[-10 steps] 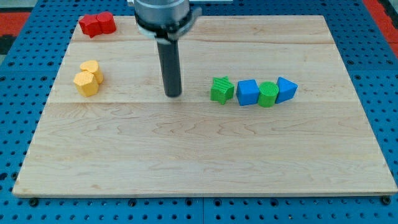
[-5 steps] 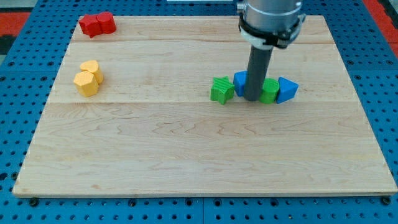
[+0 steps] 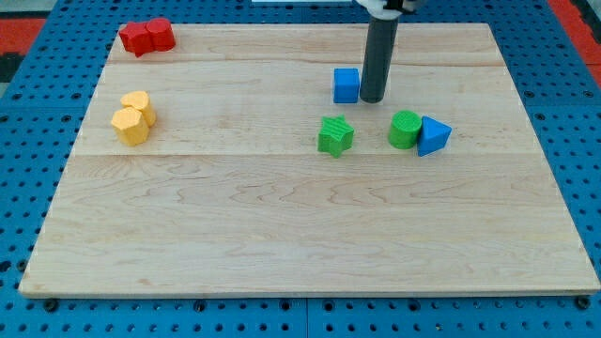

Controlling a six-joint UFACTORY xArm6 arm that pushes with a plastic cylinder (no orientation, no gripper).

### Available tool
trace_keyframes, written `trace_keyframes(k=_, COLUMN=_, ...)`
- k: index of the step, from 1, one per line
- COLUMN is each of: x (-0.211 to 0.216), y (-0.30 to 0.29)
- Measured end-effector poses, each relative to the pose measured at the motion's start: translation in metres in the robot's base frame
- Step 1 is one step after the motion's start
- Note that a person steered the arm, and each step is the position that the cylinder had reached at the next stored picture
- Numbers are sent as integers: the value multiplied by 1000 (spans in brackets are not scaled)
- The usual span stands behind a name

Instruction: Place the blue cube at the top center of the board

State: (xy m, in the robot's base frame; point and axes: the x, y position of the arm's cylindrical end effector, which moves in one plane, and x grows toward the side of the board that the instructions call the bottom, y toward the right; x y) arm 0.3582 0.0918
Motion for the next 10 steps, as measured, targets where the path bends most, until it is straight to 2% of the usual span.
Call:
trace_keyframes(k=1, x=-5, y=-26)
trace_keyframes(k=3, x=-96, y=-56)
trace_keyframes(k=4, x=-96, y=-56)
trace_keyframes(k=5, x=-87, y=-28)
trace_keyframes(k=6, x=-108, y=-19)
trace_keyframes(k=8, x=-144, y=-66)
trace_keyframes(k=10, x=-144, y=-65)
